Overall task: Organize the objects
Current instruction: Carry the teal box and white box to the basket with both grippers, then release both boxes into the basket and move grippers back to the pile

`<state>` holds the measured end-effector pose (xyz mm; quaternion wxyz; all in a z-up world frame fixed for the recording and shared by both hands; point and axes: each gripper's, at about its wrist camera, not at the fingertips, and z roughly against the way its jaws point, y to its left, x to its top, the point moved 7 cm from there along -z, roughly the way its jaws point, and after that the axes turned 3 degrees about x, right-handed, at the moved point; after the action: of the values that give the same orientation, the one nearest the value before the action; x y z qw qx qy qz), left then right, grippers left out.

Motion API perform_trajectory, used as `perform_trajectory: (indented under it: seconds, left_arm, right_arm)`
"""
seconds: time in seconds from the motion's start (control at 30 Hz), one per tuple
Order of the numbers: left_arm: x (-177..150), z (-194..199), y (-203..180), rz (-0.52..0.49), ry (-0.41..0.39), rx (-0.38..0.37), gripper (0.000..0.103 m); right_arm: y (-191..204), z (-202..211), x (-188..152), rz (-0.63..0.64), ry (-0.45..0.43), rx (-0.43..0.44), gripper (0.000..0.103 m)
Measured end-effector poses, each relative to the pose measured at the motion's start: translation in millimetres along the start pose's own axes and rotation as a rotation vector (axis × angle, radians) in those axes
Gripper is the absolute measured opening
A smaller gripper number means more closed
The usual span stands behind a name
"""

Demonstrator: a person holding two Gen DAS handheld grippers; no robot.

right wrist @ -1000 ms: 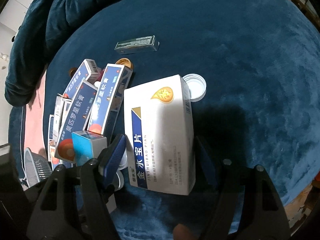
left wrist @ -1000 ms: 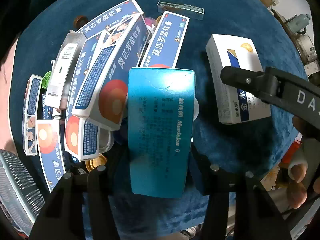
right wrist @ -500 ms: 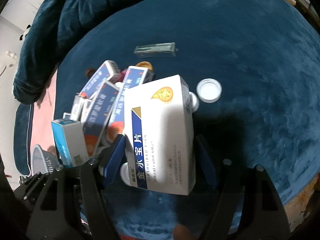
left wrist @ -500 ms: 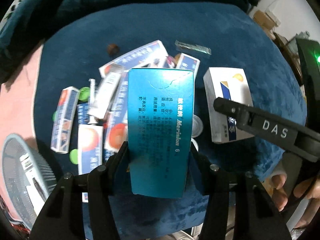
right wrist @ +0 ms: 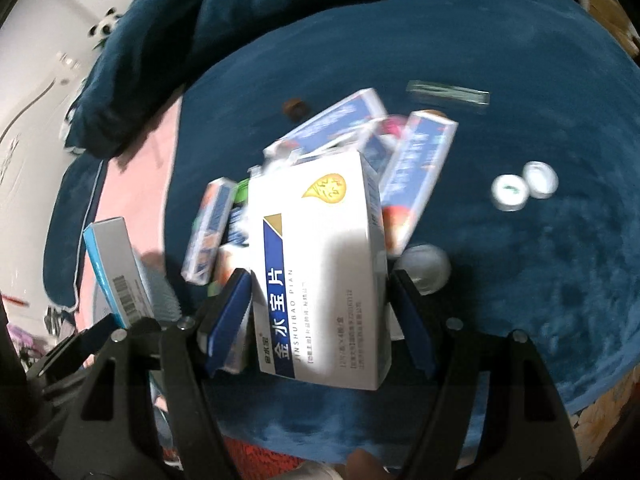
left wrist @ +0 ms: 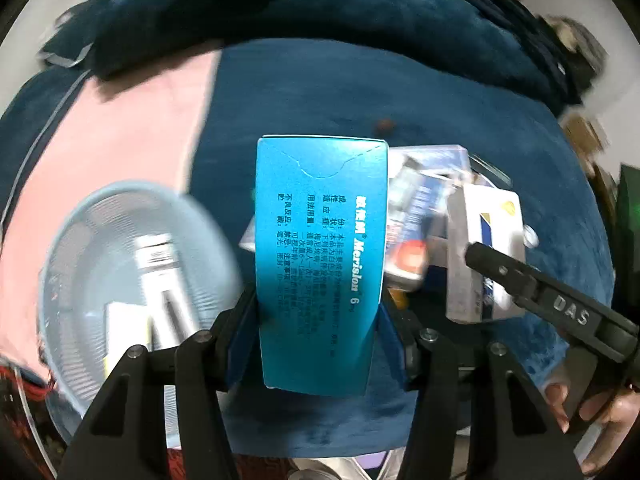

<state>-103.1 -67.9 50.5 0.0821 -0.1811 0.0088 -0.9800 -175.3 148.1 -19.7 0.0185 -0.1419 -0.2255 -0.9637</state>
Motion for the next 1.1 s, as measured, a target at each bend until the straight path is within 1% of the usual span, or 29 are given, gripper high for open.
perform_trajectory:
  seconds: [0.07,0.17,0.3,0.4,0.53,0.67,0.73,0.77,0.8,0.83,0.87,0.9,0.97,1.1]
  left_arm:
    - [-3,4,27,0.049,-0.009,0.021,0.057]
    - [-12,7,74,0.13,-0.016,0.068,0.057]
    - [-27,8,131,0.247,-0.014,0.12,0.057]
    - [-42,10,165,0.307,-0.009,0.172,0.057]
    - [-55,11,196,0.356,0.004,0.208,0.057]
    - [-66,5,211,0.357,0.032,0.218,0.057]
    - [-67,-3,209,0.343,0.044,0.211,0.058]
    - [-68,-3,210,0.34,0.048,0.212,0.059]
    - [-68,-4,210,0.34,0.052,0.221,0.063]
    - [-68,-3,212,0.343,0.05,0.229,0.073]
    - [-67,-1,213,0.345,0.043,0.236,0.078]
    - [-67,2,213,0.347,0.037,0.246,0.08]
    - [-67,4,212,0.346,0.04,0.254,0.084]
    - [-69,2,205,0.326,0.06,0.266,0.085]
  right_arm:
    - [27,-9,-5,0.033,0.011,0.02,0.072]
    - [53,-13,-13,0.078,0.024,0.054,0.072]
    - [99,-19,-27,0.161,0.039,0.126,0.072]
    - [133,-28,-35,0.222,0.054,0.183,0.072]
    - [170,-51,-47,0.257,0.105,0.259,0.072]
    - [188,-67,-64,0.235,0.184,0.325,0.072]
    - [194,-75,-71,0.215,0.229,0.388,0.074]
    - [195,-75,-73,0.208,0.243,0.414,0.074]
    - [196,-75,-75,0.197,0.254,0.425,0.076]
    - [196,-73,-76,0.187,0.255,0.43,0.081]
    - [193,-69,-74,0.184,0.245,0.434,0.093]
    - [192,-66,-72,0.181,0.226,0.432,0.098]
    - [189,-58,-67,0.189,0.192,0.415,0.099]
    - [177,-51,-57,0.213,0.141,0.355,0.103]
